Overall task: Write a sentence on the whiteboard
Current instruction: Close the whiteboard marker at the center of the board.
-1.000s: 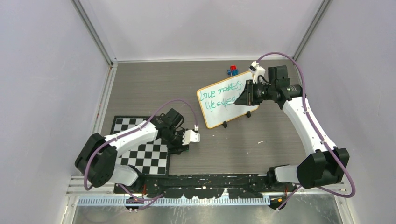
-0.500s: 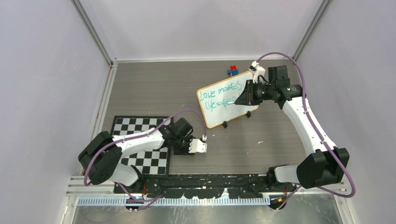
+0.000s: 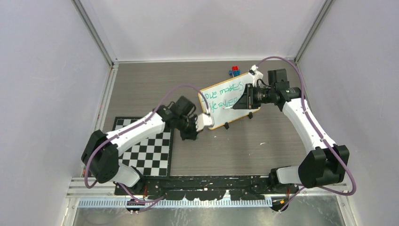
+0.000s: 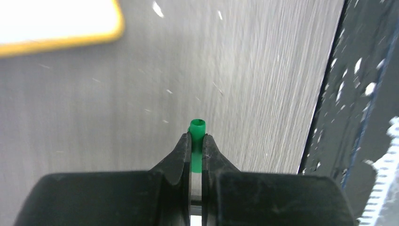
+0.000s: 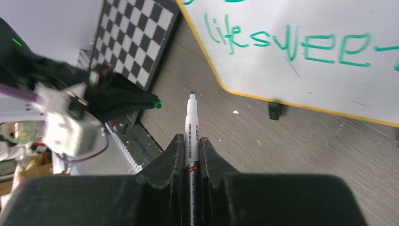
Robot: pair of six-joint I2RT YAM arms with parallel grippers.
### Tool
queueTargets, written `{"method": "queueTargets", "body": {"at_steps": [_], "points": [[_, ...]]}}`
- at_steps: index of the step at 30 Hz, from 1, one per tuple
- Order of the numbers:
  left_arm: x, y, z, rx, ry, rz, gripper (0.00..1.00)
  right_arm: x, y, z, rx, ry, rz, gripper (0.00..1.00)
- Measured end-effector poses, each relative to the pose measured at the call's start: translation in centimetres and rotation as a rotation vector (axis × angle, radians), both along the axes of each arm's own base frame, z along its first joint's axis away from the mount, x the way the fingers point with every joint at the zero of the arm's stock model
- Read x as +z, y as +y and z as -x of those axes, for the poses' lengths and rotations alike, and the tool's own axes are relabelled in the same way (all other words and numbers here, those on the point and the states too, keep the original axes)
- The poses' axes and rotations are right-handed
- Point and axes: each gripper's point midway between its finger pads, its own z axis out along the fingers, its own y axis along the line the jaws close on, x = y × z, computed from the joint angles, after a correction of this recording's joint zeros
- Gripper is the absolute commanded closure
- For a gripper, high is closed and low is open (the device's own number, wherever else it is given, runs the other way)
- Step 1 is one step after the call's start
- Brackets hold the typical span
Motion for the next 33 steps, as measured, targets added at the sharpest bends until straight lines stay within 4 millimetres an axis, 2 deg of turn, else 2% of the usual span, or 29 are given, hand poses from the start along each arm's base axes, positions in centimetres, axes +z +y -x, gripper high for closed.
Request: {"method": "queueTargets", "body": {"at_steps": [3,5,7,9,19,33], "points": [[5.8,-2.2,-1.9,0.041,0.006,0.128,1.00,0.3,0.9,0.7,0.049,0.012,-0.057,1.00],[8.9,-3.1,-2.1,0.044,0.001,0.198,1.00,0.3,1.5,1.2,0.078,0.020,-0.086,1.00],[11.2,-3.5,-1.6,0.044,0.010,0.249,1.00,0.2,2.1,1.8,0.103,0.034,-0.107,1.00],[12.7,-3.6,-0.8,0.044,0.032,0.285,1.00,0.4,2.9,2.4,0.136,0.046,-0.130,1.00],[13.1,-3.6,0.1,0.096,0.178,0.323,1.00,1.4,5.3,4.7,0.246,0.071,-0.191,1.00],[13.2,-4.1,0.5,0.093,0.223,0.336,1.00,1.2,7.2,7.9,0.376,0.100,-0.189,1.00]]}}
